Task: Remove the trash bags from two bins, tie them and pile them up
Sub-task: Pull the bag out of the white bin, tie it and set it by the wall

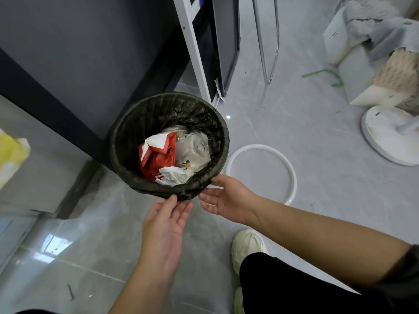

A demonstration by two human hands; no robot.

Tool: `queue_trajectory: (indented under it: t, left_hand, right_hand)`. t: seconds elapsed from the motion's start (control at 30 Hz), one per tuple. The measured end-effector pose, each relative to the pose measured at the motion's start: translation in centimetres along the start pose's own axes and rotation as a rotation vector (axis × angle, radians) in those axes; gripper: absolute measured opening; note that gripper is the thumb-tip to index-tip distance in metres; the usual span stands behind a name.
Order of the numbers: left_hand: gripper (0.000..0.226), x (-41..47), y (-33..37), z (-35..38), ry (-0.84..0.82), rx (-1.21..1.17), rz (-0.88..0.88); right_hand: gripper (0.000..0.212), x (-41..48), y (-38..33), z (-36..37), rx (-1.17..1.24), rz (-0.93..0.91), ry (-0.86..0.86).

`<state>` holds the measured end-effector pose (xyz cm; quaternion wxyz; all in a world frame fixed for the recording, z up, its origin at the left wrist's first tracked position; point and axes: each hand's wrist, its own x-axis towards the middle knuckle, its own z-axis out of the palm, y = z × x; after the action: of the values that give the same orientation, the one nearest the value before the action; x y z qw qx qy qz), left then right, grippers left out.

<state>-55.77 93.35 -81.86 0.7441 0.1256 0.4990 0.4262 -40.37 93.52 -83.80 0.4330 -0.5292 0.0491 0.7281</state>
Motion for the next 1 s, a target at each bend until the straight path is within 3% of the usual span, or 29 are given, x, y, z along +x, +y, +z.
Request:
queue_trajectory:
  t: [0.27,0.4,0.57,0.7,0.9,1.0]
  left_hand:
    - [0.015,0.4,1.6,0.0,-0.058,0.13,-0.118]
    - [0.013,0.9,2.6,-0.2,-0.039,-0.038,-0.18]
    - [0.017,1.8,4.4,-0.7,0.014,-0.237,-0.187]
    - [0.022,2.4,5.2,-0.4,0.072,-0.105,-0.143]
    - [0.025,3.5,7.5,-0.4,0.016,0.216,0.088]
    - [0.024,4.0,8.4,-0.3,0.053,0.495,0.258]
  right_hand:
    - [0.01,-0.1,-0.2,1.2,-0.205,-0.018,0.03]
    - [0.015,-0.2,-0.6,1.1,-0.273,0.027,0.089]
    - [0.02,-1.0,-1.6,0.3,-0.186,0.031,0.185]
    - [0.019,-1.3,-2.0,-0.2,-0.102,-0.07,0.264]
    - [0.016,-1.7,-3.9,-0.3,-0.127,-0.224,0.237]
    - [0.008,-1.9,-5.1,-0.1,-0.189,-0.332,0.2]
